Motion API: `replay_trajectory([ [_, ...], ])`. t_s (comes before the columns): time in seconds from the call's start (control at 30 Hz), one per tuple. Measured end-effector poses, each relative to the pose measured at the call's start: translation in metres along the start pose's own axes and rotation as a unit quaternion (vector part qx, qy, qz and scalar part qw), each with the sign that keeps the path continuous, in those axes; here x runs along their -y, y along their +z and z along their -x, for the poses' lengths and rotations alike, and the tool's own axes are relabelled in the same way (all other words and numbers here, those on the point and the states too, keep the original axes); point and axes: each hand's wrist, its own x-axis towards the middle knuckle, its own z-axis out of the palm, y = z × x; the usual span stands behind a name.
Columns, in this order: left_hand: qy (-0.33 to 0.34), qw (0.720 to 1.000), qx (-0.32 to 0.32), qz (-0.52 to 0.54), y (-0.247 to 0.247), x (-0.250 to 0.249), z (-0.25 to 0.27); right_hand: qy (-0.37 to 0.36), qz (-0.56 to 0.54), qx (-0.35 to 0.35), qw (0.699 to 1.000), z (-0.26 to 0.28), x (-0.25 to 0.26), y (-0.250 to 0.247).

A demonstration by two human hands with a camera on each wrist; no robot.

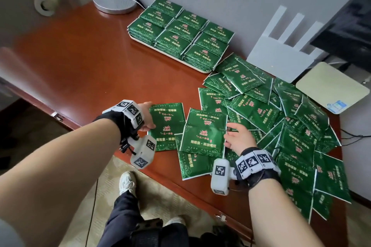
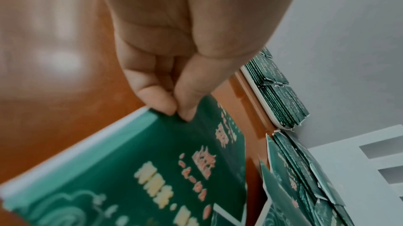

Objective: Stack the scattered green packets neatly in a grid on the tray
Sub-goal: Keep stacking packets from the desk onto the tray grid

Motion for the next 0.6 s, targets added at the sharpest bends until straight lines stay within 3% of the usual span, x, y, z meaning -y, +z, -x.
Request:
replay_trajectory([
  [0.2, 0.035, 0.999, 0.025, -0.020, -0.014, -0.008, 0.012, -0.042, 0.012, -0.016, 0.999, 0.006, 0.006, -0.003],
  [0.37, 0.090, 0.991, -0.044, -0.089, -0.034, -0.020, 0.018, -0.075, 0.092, -0.025, 0.993, 0.010, 0.021, -0.003],
  [0.6, 0.154, 0.961, -0.100, -0.207, -0.078, -0.035, 0.003, -0.106, 0.058, -0.099, 0.988, 0.001, 0.049, 0.000],
])
